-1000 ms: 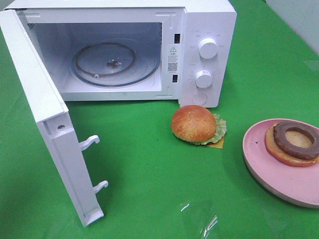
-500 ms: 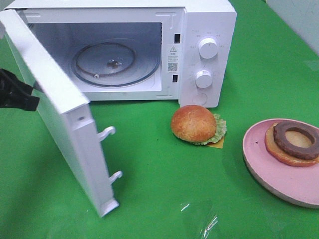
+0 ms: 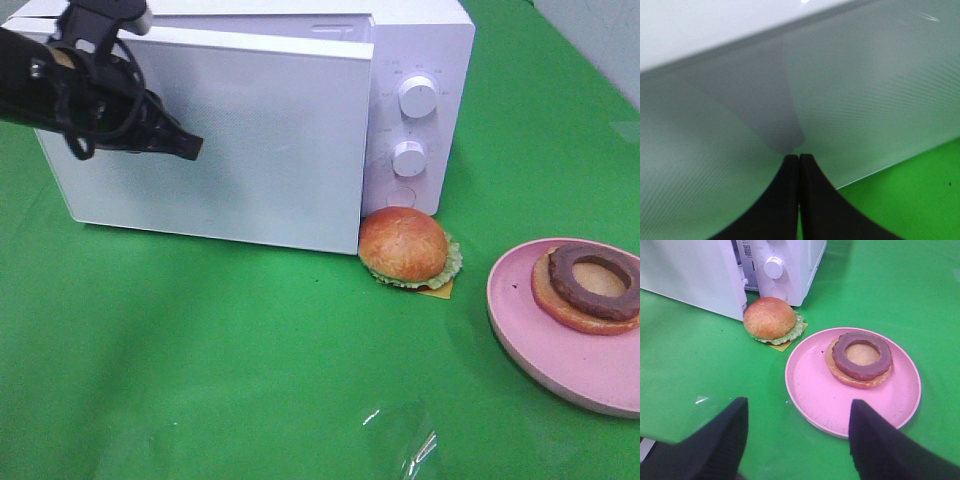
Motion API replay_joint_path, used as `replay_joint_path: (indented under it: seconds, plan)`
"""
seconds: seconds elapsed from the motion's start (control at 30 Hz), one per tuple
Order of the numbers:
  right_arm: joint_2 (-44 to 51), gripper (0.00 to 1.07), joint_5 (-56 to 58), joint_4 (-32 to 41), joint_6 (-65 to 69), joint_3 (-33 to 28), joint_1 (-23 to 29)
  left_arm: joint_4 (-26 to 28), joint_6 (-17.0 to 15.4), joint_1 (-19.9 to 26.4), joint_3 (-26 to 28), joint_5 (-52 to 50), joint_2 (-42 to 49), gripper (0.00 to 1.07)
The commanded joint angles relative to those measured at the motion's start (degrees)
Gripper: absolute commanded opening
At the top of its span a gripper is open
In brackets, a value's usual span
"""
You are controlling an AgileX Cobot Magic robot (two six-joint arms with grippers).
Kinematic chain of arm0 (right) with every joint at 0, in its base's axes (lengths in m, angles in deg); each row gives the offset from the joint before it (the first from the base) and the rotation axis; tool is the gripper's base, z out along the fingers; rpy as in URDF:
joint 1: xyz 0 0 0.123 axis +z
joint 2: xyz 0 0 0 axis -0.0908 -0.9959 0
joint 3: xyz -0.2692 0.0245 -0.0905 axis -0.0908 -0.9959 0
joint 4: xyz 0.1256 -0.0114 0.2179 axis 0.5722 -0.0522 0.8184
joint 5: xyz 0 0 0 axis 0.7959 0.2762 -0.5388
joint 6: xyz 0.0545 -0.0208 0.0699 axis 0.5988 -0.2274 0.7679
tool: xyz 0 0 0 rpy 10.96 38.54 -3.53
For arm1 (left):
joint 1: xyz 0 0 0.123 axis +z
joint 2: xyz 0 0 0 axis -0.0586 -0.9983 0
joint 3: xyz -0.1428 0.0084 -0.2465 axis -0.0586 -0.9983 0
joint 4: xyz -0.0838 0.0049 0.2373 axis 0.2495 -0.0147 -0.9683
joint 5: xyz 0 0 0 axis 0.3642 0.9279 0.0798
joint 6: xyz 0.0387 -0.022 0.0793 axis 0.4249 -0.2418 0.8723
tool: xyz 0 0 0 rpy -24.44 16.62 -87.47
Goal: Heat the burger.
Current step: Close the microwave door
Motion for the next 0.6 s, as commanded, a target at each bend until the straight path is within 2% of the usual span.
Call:
replay_joint_path:
  seconds: [0.03, 0.07, 0.17, 0.2, 0.23, 0.3, 0.33, 0.37, 0.6]
  plan:
    - [1.5, 0.56, -0.5, 0.0, -0.4, -0.1, -0.1, 0.2, 0.1, -2.0, 9.8, -3.4, -7.7, 0.00]
    - [1.5, 0.56, -0.5, 0.0, -0.4, -0.1, -0.1, 0.2, -0.1, -2.7, 14.5, -3.4, -10.8, 0.00]
    - [1.5, 0.56, -0.5, 0.0, -0.4, -0.1, -0.1, 0.2, -0.1, -3.3, 17.2, -3.1, -12.9, 0.00]
    - [1.5, 0.56, -0.5, 0.0, -0.4, -0.1, -0.1, 0.2, -0.1, -4.0, 22.1, -2.6, -16.3, 0.00]
    - [1.5, 0.56, -0.5, 0.0, -0.4, -0.1, -0.1, 0.2, -0.1, -4.0, 22.1, -2.6, -16.3, 0.00]
    - [1.5, 0.56, -0.5, 0.0, -0.4, -0.1, -0.1, 0.2, -0.1, -5.5, 30.8, 0.7, -21.8, 0.00]
    - [1.5, 0.56, -0.5, 0.0, -0.4, -0.1, -0.1, 0.2, -0.1, -5.5, 30.8, 0.7, -21.8, 0.00]
    - [1.5, 0.56, -0.5, 0.0, -0.4, -0.1, -0.1, 0.1, -0.1, -5.9, 34.2, 2.3, -23.8, 0.00]
    - [1.5, 0.56, -0.5, 0.0, -0.4, -0.1, -0.1, 0.1, -0.1, -6.9, 37.4, 5.0, -24.5, 0.00]
